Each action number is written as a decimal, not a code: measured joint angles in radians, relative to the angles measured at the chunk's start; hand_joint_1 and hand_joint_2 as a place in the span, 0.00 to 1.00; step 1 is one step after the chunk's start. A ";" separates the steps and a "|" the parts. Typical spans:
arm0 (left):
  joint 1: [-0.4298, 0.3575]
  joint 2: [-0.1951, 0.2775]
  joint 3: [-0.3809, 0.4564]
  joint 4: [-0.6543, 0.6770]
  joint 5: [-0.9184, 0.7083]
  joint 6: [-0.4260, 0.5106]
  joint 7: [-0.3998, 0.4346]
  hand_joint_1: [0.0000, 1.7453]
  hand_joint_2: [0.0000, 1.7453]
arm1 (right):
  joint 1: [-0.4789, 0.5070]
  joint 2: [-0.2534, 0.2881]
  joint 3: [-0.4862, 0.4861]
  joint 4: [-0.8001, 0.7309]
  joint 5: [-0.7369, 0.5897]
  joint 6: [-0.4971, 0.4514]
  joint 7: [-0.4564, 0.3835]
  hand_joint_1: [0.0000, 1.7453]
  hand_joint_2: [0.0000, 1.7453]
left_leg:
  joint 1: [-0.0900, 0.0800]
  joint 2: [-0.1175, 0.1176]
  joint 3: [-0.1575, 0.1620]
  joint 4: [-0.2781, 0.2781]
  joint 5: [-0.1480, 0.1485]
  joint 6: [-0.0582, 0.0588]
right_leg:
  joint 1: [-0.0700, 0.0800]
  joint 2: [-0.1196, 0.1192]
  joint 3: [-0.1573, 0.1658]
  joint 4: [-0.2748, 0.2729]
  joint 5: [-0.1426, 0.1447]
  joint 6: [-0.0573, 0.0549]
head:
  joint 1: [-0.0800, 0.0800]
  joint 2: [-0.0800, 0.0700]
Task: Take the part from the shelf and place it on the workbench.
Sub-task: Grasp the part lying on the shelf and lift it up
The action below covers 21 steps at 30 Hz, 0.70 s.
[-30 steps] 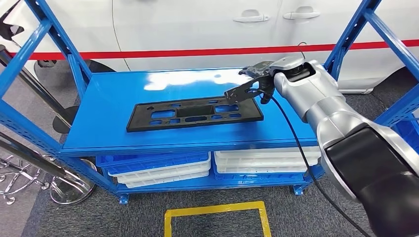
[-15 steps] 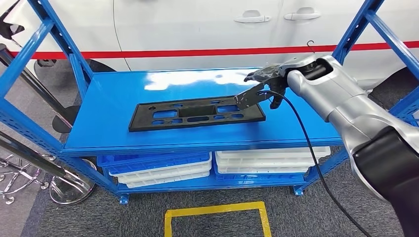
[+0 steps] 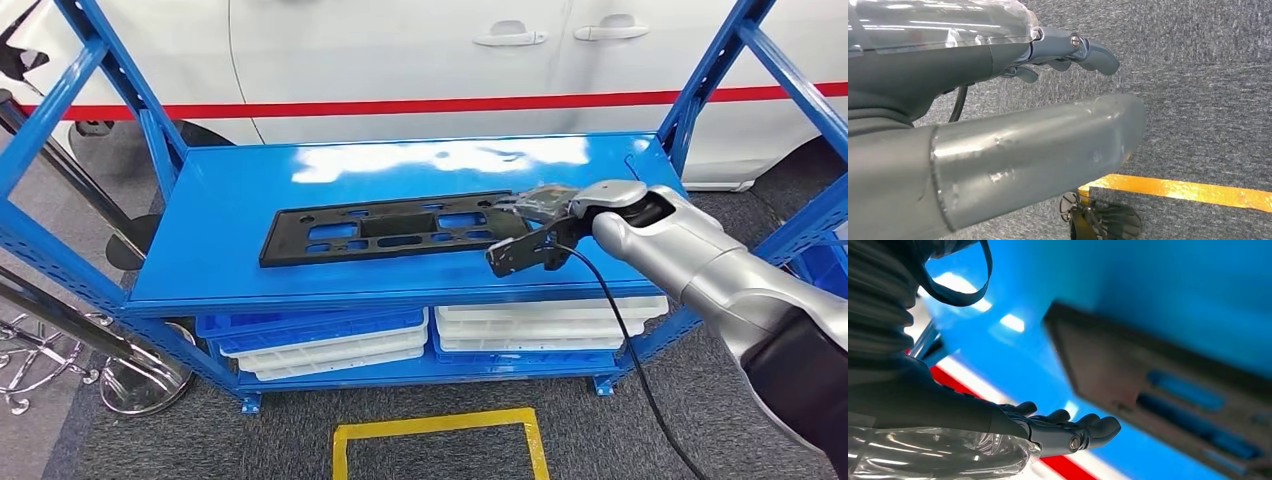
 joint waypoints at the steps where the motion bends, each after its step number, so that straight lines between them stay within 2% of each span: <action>1: 0.000 0.000 0.003 0.000 -0.001 0.000 -0.001 0.00 0.00 | 0.011 -0.006 0.003 -0.005 -0.006 -0.006 0.000 0.00 1.00 | 0.000 0.000 0.000 0.000 0.000 0.000 | 0.000 0.000 0.000 0.000 0.000 0.000 | 0.000 0.000; 12: -0.001 0.000 0.010 0.000 -0.002 0.000 -0.002 0.00 0.00 | 0.047 -0.032 0.027 -0.030 -0.025 -0.035 -0.005 0.00 1.00 | 0.000 0.000 0.000 0.000 0.000 0.000 | 0.000 0.000 0.000 0.000 0.000 0.000 | 0.000 0.000; 18: -0.001 0.000 0.012 0.000 -0.011 -0.001 -0.003 0.00 0.00 | 0.133 -0.037 0.011 -0.045 -0.054 -0.179 -0.045 0.00 1.00 | 0.000 0.001 0.002 0.000 -0.002 -0.001 | 0.000 0.001 0.002 0.000 -0.001 0.001 | 0.000 0.000; 21: -0.002 -0.002 0.015 0.000 -0.021 -0.004 -0.003 0.00 0.00 | 0.215 -0.030 -0.040 -0.068 -0.006 -0.312 -0.059 0.00 1.00 | 0.001 0.001 0.004 -0.001 -0.003 -0.001 | 0.001 0.001 0.005 0.000 -0.002 0.001 | 0.000 0.000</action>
